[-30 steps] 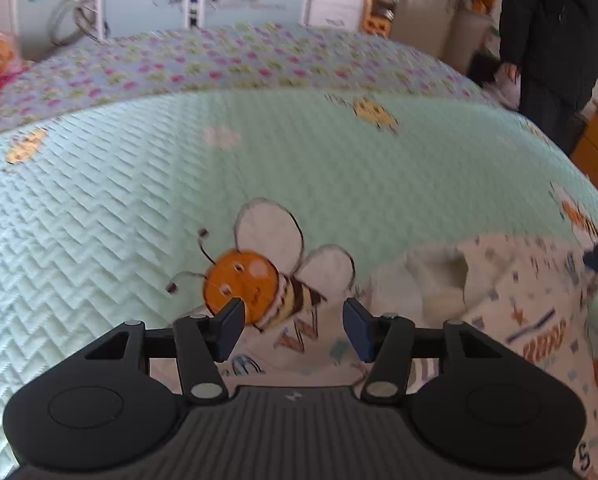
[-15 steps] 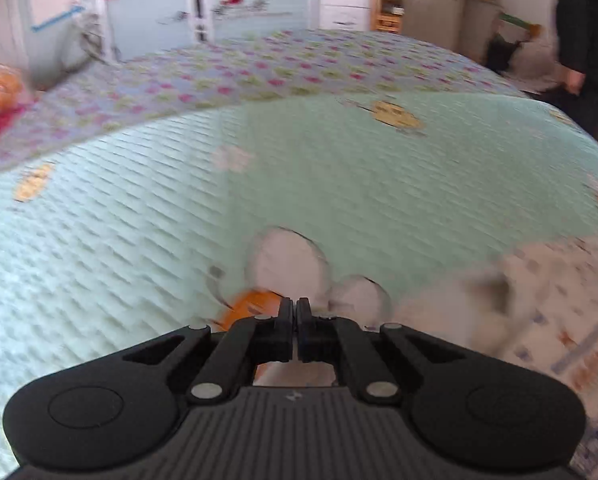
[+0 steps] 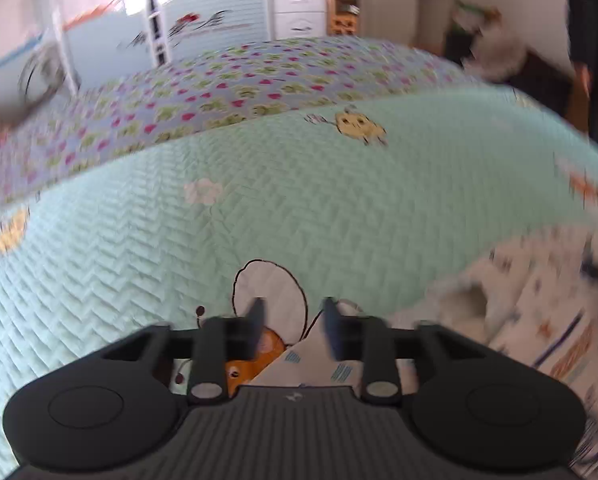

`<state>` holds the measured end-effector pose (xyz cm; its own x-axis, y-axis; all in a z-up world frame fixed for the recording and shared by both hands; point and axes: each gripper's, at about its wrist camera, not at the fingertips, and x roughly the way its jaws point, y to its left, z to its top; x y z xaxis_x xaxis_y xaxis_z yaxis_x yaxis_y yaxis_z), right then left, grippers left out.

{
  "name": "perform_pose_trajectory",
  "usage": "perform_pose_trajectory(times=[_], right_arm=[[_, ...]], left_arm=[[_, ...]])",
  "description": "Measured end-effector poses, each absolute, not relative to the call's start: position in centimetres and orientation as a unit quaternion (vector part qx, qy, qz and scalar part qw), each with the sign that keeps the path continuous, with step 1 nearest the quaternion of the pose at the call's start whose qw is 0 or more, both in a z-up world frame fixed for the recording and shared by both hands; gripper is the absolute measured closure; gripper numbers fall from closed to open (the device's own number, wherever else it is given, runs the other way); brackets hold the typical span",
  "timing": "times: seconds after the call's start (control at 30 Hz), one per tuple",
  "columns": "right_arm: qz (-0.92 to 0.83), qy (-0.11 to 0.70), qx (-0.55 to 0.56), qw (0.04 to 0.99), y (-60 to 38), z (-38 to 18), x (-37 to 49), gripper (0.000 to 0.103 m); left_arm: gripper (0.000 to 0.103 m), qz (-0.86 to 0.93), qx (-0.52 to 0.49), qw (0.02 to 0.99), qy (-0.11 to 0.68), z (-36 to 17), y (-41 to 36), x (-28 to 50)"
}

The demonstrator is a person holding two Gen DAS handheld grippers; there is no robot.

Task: Fold clothes

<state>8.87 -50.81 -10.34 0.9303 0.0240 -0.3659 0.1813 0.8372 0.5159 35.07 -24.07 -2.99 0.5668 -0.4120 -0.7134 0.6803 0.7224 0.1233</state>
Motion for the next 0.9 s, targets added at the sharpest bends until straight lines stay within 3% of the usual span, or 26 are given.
perform_pose_trajectory(times=[0.13,0.23,0.37,0.43,0.47,0.73,0.9], right_arm=[[-0.042,0.187,0.279,0.941,-50.7,-10.4,9.0,0.053],[-0.042,0.191,0.276,0.941,-50.6,-10.4,9.1,0.051],[-0.041,0.193,0.273,0.942,-50.3,-10.3,9.2,0.050],[-0.041,0.194,0.272,0.942,-50.3,-10.4,9.2,0.050],[-0.041,0.194,0.271,0.942,-50.4,-10.4,9.3,0.050],[-0.038,0.188,0.269,0.944,-50.6,-10.1,9.0,0.050],[-0.031,0.189,0.264,0.945,-50.2,-9.9,9.4,0.049]], left_arm=[[0.052,-0.303,0.166,0.860,0.376,-4.0,-22.7,36.1],[0.046,-0.327,0.121,0.840,0.415,-5.3,-22.2,36.8],[0.044,-0.315,0.145,0.829,0.440,-7.9,-23.6,36.7],[0.076,-0.309,0.151,0.838,0.424,-7.5,-24.0,36.0],[0.098,-0.301,0.160,0.844,0.413,-7.2,-24.2,35.5],[0.098,-0.160,0.167,0.922,0.310,-1.9,-21.4,35.8],[0.098,-0.085,0.158,0.931,0.316,-1.6,-20.1,38.3]])
